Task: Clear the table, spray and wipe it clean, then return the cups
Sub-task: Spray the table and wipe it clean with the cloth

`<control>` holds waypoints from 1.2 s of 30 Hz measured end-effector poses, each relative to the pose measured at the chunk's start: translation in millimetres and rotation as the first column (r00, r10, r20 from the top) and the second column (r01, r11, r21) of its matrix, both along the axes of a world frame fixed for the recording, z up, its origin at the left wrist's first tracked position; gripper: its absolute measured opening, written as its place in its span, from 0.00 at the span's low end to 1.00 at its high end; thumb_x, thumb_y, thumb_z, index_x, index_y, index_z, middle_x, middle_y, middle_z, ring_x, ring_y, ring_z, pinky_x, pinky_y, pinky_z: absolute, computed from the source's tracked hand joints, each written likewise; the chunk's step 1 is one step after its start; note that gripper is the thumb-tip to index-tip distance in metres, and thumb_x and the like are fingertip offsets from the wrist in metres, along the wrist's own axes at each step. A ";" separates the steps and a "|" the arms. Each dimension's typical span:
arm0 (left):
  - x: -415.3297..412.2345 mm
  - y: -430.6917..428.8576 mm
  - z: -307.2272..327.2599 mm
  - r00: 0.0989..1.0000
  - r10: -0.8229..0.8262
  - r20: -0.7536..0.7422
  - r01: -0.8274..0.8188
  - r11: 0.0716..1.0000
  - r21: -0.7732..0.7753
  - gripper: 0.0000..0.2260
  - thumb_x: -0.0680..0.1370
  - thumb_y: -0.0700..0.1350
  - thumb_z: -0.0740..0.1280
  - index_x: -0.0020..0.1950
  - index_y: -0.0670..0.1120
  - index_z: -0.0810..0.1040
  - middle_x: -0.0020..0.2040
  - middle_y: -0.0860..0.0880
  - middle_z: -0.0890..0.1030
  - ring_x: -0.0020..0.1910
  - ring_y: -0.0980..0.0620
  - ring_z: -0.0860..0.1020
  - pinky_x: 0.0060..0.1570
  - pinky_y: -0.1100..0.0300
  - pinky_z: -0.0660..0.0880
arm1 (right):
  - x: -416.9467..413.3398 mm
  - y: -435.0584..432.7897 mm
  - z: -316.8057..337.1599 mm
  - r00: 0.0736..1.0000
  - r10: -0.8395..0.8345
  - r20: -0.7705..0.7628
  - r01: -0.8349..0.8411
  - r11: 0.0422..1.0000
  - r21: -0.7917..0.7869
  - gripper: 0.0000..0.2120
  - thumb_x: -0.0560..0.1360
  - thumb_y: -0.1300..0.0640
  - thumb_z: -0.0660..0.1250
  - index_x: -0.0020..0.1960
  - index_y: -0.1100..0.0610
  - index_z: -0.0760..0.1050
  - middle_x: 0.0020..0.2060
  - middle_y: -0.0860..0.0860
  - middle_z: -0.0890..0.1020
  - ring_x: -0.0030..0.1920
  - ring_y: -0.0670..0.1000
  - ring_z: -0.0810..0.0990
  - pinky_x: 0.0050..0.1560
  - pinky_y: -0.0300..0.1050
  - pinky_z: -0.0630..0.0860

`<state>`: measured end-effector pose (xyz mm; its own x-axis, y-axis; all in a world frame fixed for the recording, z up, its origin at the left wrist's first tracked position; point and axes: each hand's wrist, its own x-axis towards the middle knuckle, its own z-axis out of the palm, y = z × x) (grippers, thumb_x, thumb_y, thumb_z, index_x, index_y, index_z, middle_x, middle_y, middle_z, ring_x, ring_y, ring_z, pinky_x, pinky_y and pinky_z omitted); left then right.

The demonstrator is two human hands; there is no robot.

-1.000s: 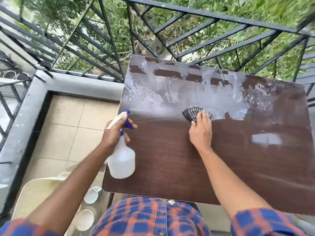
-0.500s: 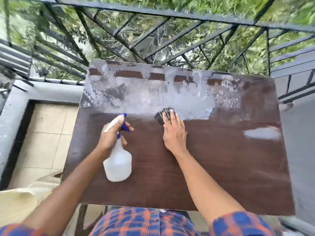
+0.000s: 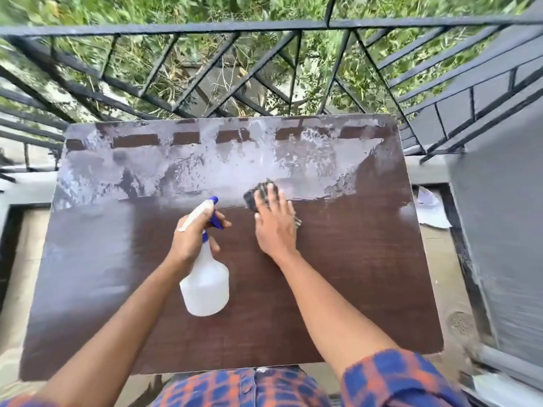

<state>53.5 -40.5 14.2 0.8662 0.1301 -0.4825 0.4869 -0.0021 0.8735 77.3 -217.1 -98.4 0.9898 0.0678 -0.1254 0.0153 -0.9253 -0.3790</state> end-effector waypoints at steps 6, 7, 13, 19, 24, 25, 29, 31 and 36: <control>6.8 -54.0 -1.6 0.998 -0.065 -0.001 0.065 0.998 0.004 0.15 0.85 0.45 0.61 0.47 0.38 0.81 0.41 0.44 0.83 0.47 0.43 0.83 0.22 0.57 0.71 | 9.4 -98.6 -7.3 0.995 -0.087 0.049 0.089 0.995 -0.045 0.25 0.83 0.53 0.59 0.79 0.45 0.62 0.81 0.53 0.58 0.80 0.57 0.58 0.78 0.57 0.54; 8.3 -62.4 -1.5 0.997 -0.080 -0.003 0.080 0.997 0.002 0.15 0.85 0.45 0.61 0.47 0.37 0.80 0.41 0.44 0.83 0.47 0.43 0.83 0.22 0.57 0.71 | 11.0 -129.5 -8.5 0.981 -0.184 0.058 0.188 0.980 -0.066 0.25 0.82 0.54 0.59 0.79 0.46 0.63 0.81 0.53 0.59 0.79 0.57 0.59 0.77 0.57 0.55; 18.5 -101.3 -0.8 0.986 -0.166 0.007 0.166 0.986 0.014 0.20 0.85 0.47 0.61 0.49 0.29 0.78 0.48 0.31 0.81 0.45 0.46 0.83 0.23 0.56 0.73 | 14.7 -285.4 -10.8 0.889 -0.454 0.056 0.457 0.886 -0.079 0.26 0.82 0.58 0.60 0.79 0.49 0.64 0.80 0.57 0.61 0.76 0.61 0.64 0.74 0.59 0.64; 16.9 -116.1 0.3 0.980 -0.196 0.010 0.196 0.980 0.032 0.20 0.85 0.47 0.61 0.47 0.30 0.78 0.46 0.34 0.81 0.45 0.45 0.83 0.23 0.56 0.73 | 5.9 -287.7 -12.5 0.846 -0.526 0.087 0.524 0.851 0.039 0.26 0.80 0.59 0.63 0.78 0.50 0.67 0.79 0.57 0.63 0.75 0.62 0.65 0.75 0.55 0.62; 12.2 -115.6 -1.4 0.978 -0.206 -0.004 0.206 0.978 0.006 0.20 0.84 0.50 0.63 0.45 0.32 0.79 0.46 0.35 0.80 0.46 0.46 0.84 0.23 0.56 0.73 | -48.8 -287.9 -12.6 0.823 -0.561 0.091 0.555 0.828 0.080 0.26 0.80 0.58 0.64 0.77 0.46 0.68 0.79 0.55 0.64 0.73 0.61 0.68 0.71 0.53 0.66; 11.1 -115.2 -2.5 0.977 -0.214 -0.010 0.214 0.977 0.014 0.21 0.84 0.50 0.62 0.46 0.31 0.78 0.47 0.33 0.81 0.44 0.47 0.84 0.23 0.56 0.73 | -66.5 -290.6 -12.4 0.824 -0.557 0.098 0.551 0.830 0.085 0.25 0.80 0.58 0.65 0.76 0.46 0.69 0.79 0.54 0.64 0.72 0.61 0.69 0.71 0.53 0.66; 7.7 -118.2 -6.6 0.972 -0.232 -0.045 0.234 0.971 0.038 0.20 0.85 0.48 0.61 0.48 0.32 0.79 0.46 0.37 0.84 0.33 0.39 0.78 0.24 0.56 0.72 | -124.4 -285.3 -16.1 0.794 -0.591 0.142 0.586 0.807 0.078 0.23 0.80 0.54 0.61 0.75 0.48 0.71 0.78 0.54 0.66 0.72 0.60 0.69 0.71 0.53 0.66; 6.5 -122.5 -6.1 0.969 -0.239 -0.068 0.242 0.969 0.042 0.18 0.85 0.49 0.61 0.46 0.36 0.79 0.46 0.36 0.84 0.28 0.39 0.74 0.24 0.57 0.71 | -126.5 -272.6 -20.1 0.744 -0.651 0.153 0.652 0.757 0.050 0.24 0.79 0.53 0.59 0.75 0.49 0.72 0.77 0.56 0.67 0.73 0.61 0.69 0.72 0.56 0.65; 1.5 -132.6 -0.5 0.959 -0.273 -0.072 0.276 0.961 0.032 0.18 0.85 0.48 0.60 0.45 0.36 0.79 0.48 0.33 0.83 0.21 0.46 0.72 0.24 0.58 0.72 | -89.4 -233.9 -20.2 0.620 -0.778 0.101 0.780 0.625 0.024 0.26 0.80 0.56 0.62 0.78 0.49 0.66 0.79 0.55 0.63 0.78 0.60 0.62 0.75 0.62 0.58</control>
